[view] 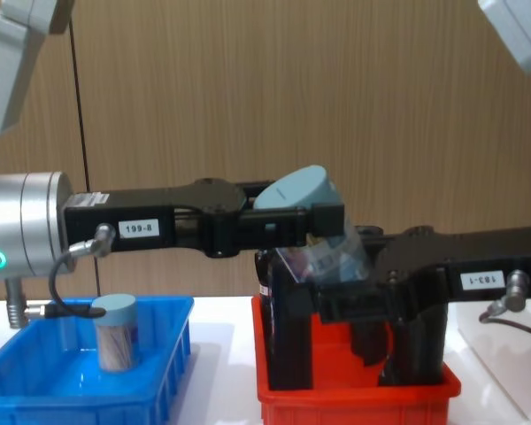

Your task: Pick the cotton swabs from the blue box and place them into the white box.

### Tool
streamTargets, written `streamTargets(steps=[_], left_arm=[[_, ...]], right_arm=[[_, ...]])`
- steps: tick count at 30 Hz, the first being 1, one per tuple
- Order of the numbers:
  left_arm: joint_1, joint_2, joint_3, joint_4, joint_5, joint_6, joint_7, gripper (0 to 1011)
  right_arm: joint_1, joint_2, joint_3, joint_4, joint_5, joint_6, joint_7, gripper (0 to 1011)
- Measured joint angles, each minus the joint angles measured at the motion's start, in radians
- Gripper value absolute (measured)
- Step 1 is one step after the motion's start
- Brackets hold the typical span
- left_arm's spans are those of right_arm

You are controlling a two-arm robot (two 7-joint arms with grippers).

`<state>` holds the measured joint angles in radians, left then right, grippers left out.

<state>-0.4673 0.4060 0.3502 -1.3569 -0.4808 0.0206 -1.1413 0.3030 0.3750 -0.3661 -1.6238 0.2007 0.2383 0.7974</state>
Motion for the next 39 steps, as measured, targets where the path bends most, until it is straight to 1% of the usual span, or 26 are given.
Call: streamTargets(steps=[3,6,9,11,12,14,15,17,23,31,37,39], left_arm=[[0.0,0.0,0.0,0.0,0.0,0.0,0.0,664],[0.0,0.0,0.0,0.0,0.0,0.0,-0.001,715],[0.0,0.0,0.0,0.0,0.0,0.0,-0.001,816],[0.0,0.0,0.0,0.0,0.0,0.0,-0.001,846],[0.0,0.0,0.0,0.0,0.0,0.0,-0.001,896],[0.0,0.0,0.0,0.0,0.0,0.0,-0.001,934],[0.0,0.0,0.0,0.0,0.0,0.0,-0.001,980],[0.0,0.0,0.0,0.0,0.0,0.0,-0.002,1003],[0.0,0.0,0.0,0.0,0.0,0.0,-0.002,1004],[0.0,0.0,0.0,0.0,0.0,0.0,-0.002,1004],[0.0,0.0,0.0,0.0,0.0,0.0,-0.002,1004],[0.0,0.0,0.0,0.0,0.0,0.0,-0.002,1004]], right_arm=[[0.002,0.0,-0.001,0.003,0.004,-0.001,0.0,724],[0.004,0.002,-0.002,0.004,0.007,-0.001,-0.001,709],[0.005,0.004,-0.003,0.004,0.011,-0.001,-0.001,694],[0.005,0.005,-0.003,0.004,0.013,-0.001,-0.001,682],[0.005,0.006,-0.003,0.004,0.015,-0.001,-0.001,669],[0.005,0.007,-0.004,0.004,0.016,-0.001,-0.001,665],[0.005,0.009,-0.004,0.004,0.018,-0.001,-0.001,656],[0.005,0.01,-0.005,0.003,0.022,-0.001,-0.001,650],[0.002,0.016,-0.005,-0.002,0.031,-0.001,-0.001,642],[-0.004,0.027,-0.003,-0.012,0.054,-0.005,-0.01,642],[-0.014,0.041,0.003,-0.023,0.082,-0.012,-0.022,642],[-0.02,0.051,0.009,-0.03,0.1,-0.017,-0.031,642]])
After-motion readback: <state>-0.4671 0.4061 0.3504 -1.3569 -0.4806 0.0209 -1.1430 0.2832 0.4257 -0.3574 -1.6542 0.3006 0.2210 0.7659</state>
